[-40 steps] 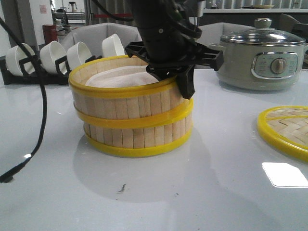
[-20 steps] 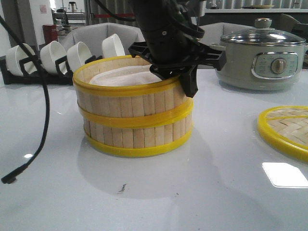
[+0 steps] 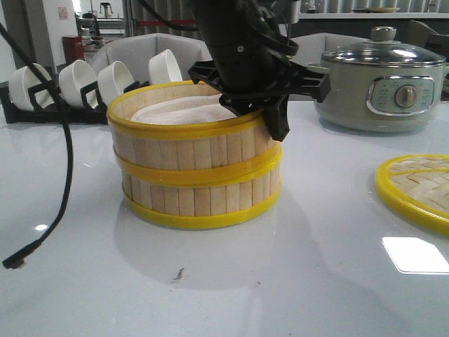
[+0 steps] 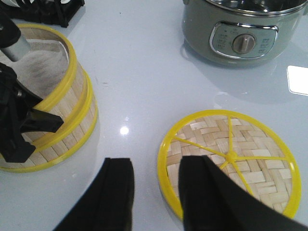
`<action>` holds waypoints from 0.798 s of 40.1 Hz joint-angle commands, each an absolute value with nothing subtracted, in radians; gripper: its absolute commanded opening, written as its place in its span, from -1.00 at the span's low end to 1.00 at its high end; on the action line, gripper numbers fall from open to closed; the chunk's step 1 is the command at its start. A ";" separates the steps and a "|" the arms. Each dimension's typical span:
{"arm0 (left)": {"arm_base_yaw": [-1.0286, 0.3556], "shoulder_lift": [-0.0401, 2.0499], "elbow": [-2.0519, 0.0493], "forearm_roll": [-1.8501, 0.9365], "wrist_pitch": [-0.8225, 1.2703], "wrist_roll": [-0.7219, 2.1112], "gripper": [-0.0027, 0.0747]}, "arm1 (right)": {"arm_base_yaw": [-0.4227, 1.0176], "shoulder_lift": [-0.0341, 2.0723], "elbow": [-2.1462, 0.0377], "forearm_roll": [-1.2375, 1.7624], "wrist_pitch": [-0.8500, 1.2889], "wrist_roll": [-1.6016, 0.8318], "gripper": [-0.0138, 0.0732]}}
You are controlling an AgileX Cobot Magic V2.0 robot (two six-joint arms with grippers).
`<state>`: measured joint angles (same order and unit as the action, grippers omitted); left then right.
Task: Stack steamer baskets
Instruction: 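Open the left gripper and raise it away from the stack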
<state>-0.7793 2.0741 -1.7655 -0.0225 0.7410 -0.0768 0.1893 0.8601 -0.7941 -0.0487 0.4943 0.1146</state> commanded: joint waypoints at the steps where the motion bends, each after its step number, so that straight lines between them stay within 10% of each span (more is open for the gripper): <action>1: -0.785 2.021 -1.796 -0.023 0.649 -0.075 -0.42 | 0.184 0.855 -0.832 -0.065 0.428 0.112 0.13; 11: -0.785 2.021 -1.796 0.000 0.651 -0.075 0.06 | 0.184 0.855 -0.832 -0.065 0.428 0.112 0.13; 32: -0.785 2.019 -1.930 0.099 0.792 -0.077 0.07 | 0.184 0.879 -0.832 -0.065 0.428 0.112 0.13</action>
<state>-0.7793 2.0856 -1.8797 0.0870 0.8099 -0.0748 0.1893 0.8723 -0.7941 -0.0487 0.4943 0.1146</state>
